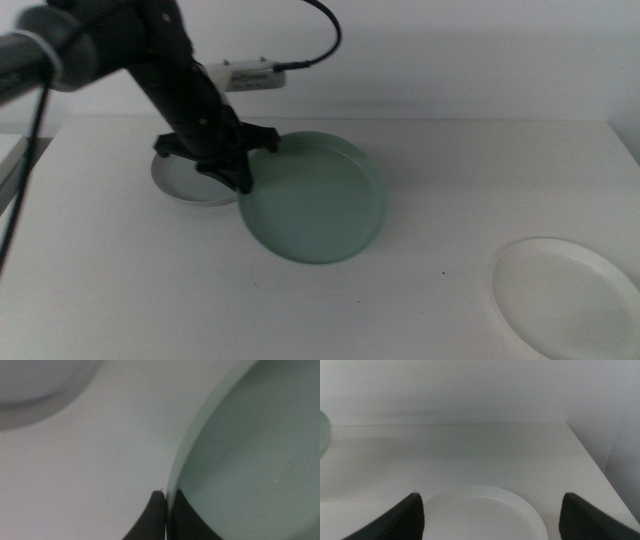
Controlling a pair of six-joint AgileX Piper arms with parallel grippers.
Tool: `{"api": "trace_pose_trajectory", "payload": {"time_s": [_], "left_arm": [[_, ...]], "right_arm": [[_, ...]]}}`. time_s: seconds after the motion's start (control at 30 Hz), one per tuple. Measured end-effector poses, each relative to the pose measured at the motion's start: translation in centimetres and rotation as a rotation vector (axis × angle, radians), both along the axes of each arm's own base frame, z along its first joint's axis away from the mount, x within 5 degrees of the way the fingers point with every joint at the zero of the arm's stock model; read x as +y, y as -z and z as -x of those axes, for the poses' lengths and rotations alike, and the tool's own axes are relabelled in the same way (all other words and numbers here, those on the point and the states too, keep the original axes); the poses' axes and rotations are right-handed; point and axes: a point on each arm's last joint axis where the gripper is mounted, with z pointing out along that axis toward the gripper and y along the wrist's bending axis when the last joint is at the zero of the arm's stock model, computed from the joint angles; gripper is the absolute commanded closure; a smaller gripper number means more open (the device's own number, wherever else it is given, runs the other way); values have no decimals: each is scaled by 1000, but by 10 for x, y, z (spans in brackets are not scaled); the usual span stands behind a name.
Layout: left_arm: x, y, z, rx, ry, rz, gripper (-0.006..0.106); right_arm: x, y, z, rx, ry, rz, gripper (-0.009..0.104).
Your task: Stack the three bowls on top of each other.
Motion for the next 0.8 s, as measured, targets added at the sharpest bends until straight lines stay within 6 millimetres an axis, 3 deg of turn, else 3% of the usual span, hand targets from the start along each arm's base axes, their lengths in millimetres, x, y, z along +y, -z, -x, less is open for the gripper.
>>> {"api": "trace_pose_trajectory", "payload": {"time_s": [0.37, 0.8], "left_arm": [[-23, 53, -19, 54, -28, 59, 102], [-32, 87, -25, 117, -21, 100, 102]], "right_arm": [[0, 0, 0, 0, 0, 0, 3], [0, 0, 0, 0, 0, 0, 3]]}}
